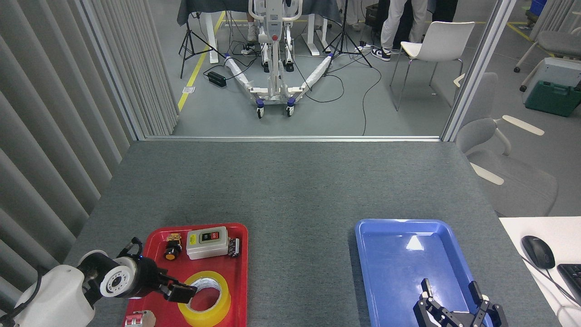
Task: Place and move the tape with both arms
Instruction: 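Rotate the left gripper and move it over the yellow tape roll, then lower the left gripper and close it on the yellow tape rim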
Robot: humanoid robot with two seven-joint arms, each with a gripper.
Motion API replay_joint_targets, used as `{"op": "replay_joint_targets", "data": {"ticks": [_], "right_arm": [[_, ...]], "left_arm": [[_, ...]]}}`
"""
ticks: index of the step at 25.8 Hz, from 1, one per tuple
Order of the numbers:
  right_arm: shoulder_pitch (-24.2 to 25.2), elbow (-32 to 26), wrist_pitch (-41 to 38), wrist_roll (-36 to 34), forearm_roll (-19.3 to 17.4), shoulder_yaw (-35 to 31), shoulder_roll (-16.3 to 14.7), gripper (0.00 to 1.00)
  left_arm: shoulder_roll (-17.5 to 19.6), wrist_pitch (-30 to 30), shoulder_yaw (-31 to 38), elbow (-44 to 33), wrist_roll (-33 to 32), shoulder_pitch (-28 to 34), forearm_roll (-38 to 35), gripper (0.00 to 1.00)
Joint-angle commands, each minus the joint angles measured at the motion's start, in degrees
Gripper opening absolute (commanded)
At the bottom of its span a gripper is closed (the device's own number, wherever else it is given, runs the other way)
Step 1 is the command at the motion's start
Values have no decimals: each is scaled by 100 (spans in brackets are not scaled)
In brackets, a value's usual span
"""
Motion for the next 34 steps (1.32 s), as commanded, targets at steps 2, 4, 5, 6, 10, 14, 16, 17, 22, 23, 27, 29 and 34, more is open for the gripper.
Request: {"op": "replay_joint_targets", "data": {"ticks": [2, 4, 5, 6, 10, 14, 16, 17, 22, 23, 27, 29, 34], "right_arm": [[6, 0, 2, -8, 12, 2, 6, 100], [6, 0, 2, -8, 12, 2, 6, 100], [6, 0, 2, 1, 12, 2, 6, 100], [6, 0, 2, 1, 20, 2, 6, 100], [6, 9, 11, 19, 20, 2, 6, 100], [6, 18, 37, 36, 56, 2, 6, 100], [6, 18, 37, 36, 56, 2, 6, 100], [6, 18, 37, 36, 56, 2, 6, 100], [15, 18, 46, 36, 56, 2, -3, 100], [15, 26, 46, 36, 56, 2, -3, 100], [6, 53, 46, 36, 56, 2, -3, 100], [6, 62, 46, 36, 56, 2, -3, 100], [6, 44, 46, 27, 56, 2, 6, 100]], "left_arm": [[-157, -12, -290, 354, -13, -250, 0, 100], [-175, -3, -413, 477, -31, -329, 0, 100], [-183, -3, -448, 512, -13, -364, 0, 100], [-183, -3, -465, 538, -13, -382, 0, 100], [-192, -3, -474, 591, -31, -391, -9, 100], [-368, 111, -474, 899, -321, -391, -35, 99], [-412, 296, -483, 943, -602, -391, -70, 99], [-412, 366, -483, 943, -743, -391, -79, 99], [-429, 445, -501, 952, -918, -435, -88, 99], [-438, 445, -509, 952, -918, -452, -97, 97], [-535, 445, -509, 987, -936, -452, -97, 83], [-579, 445, -509, 987, -936, -452, -97, 82], [-711, 410, -509, 1083, -936, -487, -97, 70]]}}
